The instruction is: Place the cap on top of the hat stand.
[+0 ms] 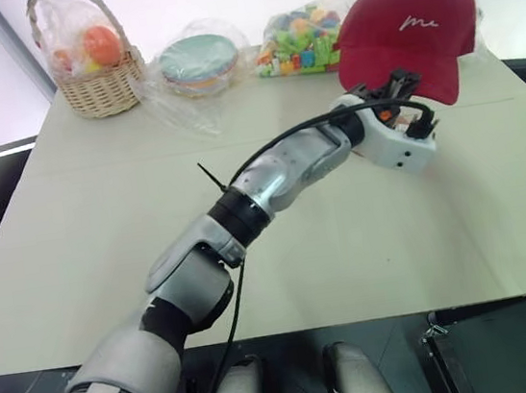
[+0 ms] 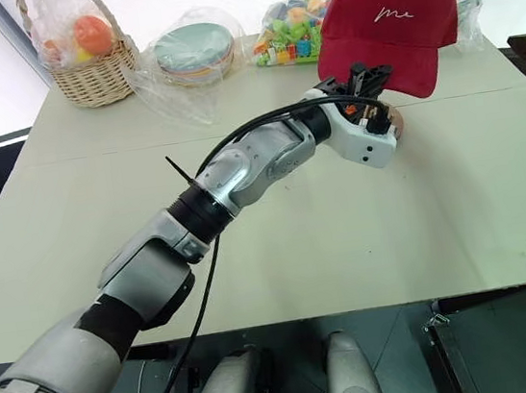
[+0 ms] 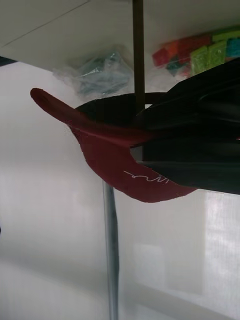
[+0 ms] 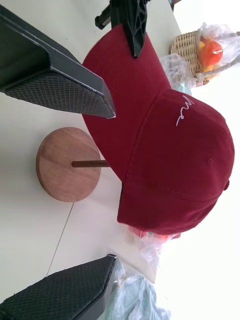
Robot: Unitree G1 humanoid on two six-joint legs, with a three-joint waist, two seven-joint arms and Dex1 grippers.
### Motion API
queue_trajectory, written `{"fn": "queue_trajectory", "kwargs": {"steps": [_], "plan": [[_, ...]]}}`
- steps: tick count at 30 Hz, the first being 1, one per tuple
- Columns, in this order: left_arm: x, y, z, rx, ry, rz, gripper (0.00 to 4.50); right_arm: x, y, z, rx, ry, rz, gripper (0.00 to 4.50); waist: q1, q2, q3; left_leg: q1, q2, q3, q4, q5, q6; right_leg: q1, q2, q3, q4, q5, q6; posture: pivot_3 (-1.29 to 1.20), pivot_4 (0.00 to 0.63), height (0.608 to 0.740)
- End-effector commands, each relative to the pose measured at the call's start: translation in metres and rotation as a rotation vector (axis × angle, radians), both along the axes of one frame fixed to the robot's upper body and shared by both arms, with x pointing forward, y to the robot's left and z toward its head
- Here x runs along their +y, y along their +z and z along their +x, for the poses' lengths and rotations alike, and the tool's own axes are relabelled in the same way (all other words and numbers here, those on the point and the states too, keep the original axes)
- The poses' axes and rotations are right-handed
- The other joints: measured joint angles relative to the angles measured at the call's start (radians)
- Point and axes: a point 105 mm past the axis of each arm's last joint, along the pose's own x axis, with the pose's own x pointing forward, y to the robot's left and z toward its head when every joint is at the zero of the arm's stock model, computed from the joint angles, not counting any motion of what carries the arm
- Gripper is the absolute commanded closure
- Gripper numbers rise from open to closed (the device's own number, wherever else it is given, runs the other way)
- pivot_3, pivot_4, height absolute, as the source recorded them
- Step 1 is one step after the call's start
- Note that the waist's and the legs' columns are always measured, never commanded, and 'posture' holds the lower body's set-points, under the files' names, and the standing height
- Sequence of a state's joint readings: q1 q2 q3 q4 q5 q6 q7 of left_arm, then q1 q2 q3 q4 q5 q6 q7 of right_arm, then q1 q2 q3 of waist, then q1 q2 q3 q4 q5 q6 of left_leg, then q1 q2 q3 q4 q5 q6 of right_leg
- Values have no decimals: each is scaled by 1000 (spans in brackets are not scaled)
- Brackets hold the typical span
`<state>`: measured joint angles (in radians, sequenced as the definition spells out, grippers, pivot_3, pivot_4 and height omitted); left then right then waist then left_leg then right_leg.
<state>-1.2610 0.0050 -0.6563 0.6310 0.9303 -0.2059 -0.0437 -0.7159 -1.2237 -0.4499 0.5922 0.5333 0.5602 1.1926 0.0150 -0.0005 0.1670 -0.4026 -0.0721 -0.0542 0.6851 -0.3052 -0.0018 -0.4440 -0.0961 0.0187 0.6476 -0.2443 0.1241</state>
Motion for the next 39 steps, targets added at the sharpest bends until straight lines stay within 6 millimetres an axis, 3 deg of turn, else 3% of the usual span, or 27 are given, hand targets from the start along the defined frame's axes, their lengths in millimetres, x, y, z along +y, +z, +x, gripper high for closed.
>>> {"fn": "queue_trajectory", "kwargs": {"steps": [1,12,15,20,22,28,34,39], "plan": [[-9,7,-8,-34,-33,0,4442,-4,19,-9,-69,-14,-21,0,0,0,0,0,0,0,0,0,0,0,0,0,0,0,0,0,150,740],[-9,3,-6,-14,-29,7,4442,7,22,-5,-72,-5,-25,0,0,0,0,0,0,0,0,0,0,0,0,0,0,0,0,0,150,740],[-9,3,-6,-9,-30,4,3448,9,23,-5,-73,-3,-26,0,0,0,0,0,0,0,0,0,0,0,0,0,0,0,0,0,150,740],[-10,2,-7,-2,-36,3,832,12,25,-5,-72,-3,-26,0,0,0,0,0,0,0,0,0,0,0,0,0,0,0,0,0,150,740],[-10,2,-7,0,-39,2,74,14,25,-5,-72,-2,-25,0,0,0,0,0,0,0,0,0,0,0,0,0,0,0,0,0,150,740],[-6,-1,-9,47,-40,15,74,16,24,-4,-71,-1,-21,0,0,0,0,0,0,0,0,0,0,0,0,0,0,0,0,0,150,740],[10,-17,-25,284,-84,105,74,16,23,-2,-69,-3,-21,0,-2,1,0,0,0,0,0,0,0,0,0,0,0,0,0,0,150,740],[27,-3,-52,458,-250,143,74,15,21,0,-69,-7,-20,0,-1,1,0,0,0,0,0,0,0,0,0,0,0,0,0,0,150,740]]}}
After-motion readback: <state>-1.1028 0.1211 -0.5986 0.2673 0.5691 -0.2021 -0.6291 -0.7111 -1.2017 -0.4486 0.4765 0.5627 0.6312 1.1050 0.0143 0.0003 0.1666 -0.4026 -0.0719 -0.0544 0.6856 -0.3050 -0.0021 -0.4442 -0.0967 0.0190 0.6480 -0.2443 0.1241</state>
